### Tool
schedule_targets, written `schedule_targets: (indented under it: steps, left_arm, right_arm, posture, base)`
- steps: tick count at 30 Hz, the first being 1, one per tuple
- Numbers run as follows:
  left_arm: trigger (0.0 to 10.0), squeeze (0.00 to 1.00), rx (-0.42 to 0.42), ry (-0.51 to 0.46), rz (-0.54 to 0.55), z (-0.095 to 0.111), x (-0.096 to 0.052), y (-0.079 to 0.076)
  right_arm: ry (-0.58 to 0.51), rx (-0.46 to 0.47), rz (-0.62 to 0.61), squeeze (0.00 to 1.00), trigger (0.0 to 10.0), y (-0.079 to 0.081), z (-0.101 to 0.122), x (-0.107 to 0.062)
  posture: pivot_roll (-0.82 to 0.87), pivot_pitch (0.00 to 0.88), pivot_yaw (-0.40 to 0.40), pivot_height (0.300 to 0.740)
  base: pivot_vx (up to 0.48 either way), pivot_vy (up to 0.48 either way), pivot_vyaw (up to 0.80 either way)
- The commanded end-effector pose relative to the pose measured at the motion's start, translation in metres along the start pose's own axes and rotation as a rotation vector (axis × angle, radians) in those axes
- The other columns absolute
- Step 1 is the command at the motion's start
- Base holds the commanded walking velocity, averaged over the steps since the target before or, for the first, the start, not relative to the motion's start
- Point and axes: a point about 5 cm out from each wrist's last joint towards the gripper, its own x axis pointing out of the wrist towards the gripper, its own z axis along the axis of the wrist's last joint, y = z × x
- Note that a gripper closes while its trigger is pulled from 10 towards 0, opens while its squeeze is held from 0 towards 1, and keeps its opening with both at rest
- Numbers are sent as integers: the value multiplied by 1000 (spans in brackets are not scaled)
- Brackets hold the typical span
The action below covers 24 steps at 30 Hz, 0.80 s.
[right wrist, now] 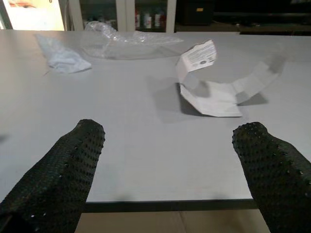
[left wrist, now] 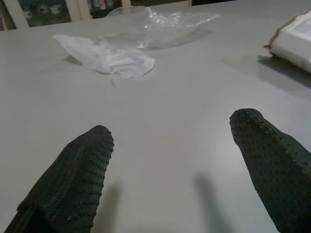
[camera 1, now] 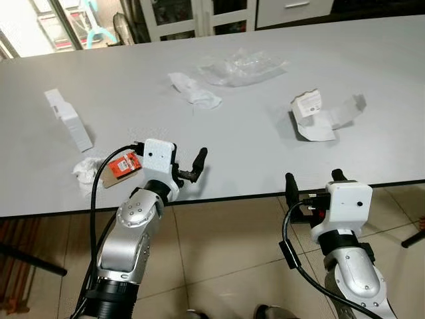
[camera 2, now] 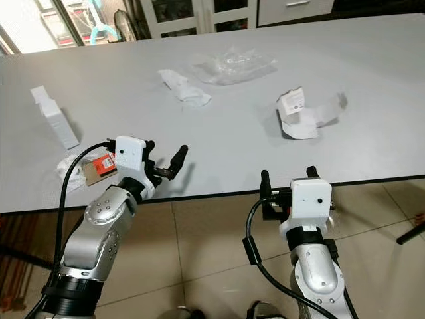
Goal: Picking trash to rubbish bin
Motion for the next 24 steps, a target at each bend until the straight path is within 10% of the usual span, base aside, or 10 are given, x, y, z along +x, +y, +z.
schedule_targets:
  steps: [1, 24]
  left_arm:
    - [10000, 0, 8, 0, 26, 2, -1, 7]
    - [10000, 0, 5, 24, 25, 0, 0, 9]
  right_arm:
    - [-2, 1, 8, 0, 10000, 4, -1, -1]
    - [3, 18, 5, 0, 10000, 6, -4, 1]
  posture:
    - [-155, 134, 116, 740]
    - [-149, 128, 120, 740]
  base:
    - [0, 0, 606]
    - [0, 338, 0]
